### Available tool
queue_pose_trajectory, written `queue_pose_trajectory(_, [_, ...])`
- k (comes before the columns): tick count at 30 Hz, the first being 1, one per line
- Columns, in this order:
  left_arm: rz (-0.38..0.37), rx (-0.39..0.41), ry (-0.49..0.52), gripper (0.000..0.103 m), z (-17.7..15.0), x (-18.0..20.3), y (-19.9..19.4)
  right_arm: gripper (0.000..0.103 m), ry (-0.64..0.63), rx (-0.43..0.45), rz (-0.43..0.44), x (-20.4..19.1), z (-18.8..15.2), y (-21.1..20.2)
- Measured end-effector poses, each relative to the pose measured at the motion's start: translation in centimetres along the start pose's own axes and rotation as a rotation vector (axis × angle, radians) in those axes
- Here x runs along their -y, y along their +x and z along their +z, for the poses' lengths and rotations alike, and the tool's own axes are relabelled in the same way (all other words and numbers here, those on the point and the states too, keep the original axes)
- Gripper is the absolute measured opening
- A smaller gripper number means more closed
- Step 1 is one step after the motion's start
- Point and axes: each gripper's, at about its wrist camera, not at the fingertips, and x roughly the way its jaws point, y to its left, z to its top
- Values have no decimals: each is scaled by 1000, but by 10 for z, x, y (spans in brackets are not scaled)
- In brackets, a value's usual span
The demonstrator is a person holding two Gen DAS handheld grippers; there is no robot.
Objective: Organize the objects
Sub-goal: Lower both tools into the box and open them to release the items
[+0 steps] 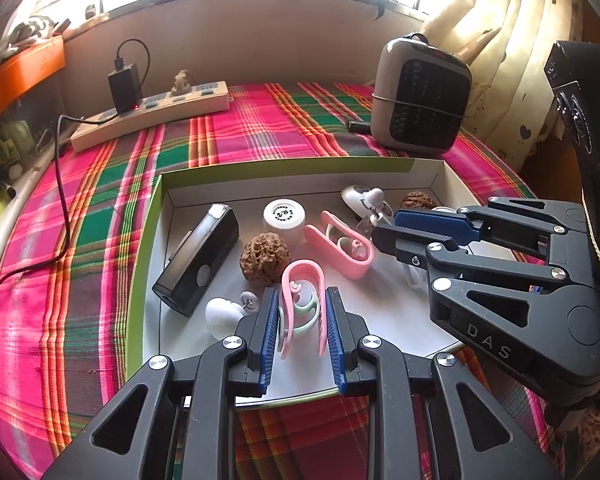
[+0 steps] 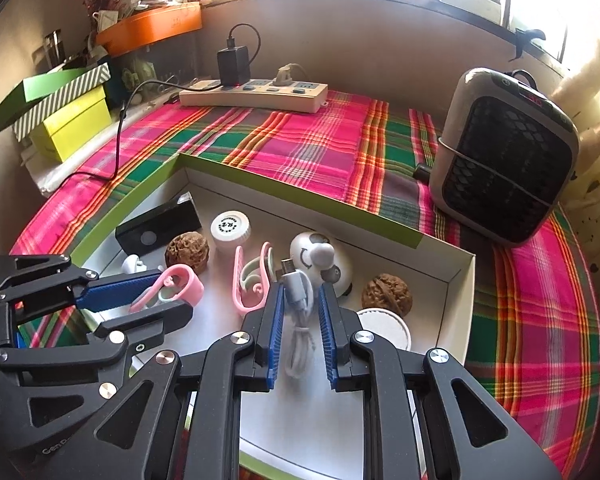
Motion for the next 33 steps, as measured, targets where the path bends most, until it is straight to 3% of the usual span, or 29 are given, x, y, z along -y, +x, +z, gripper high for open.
queue_pose_trajectory(33, [14, -2, -8, 21, 0, -2, 2, 17, 8, -6, 8, -3, -1, 8])
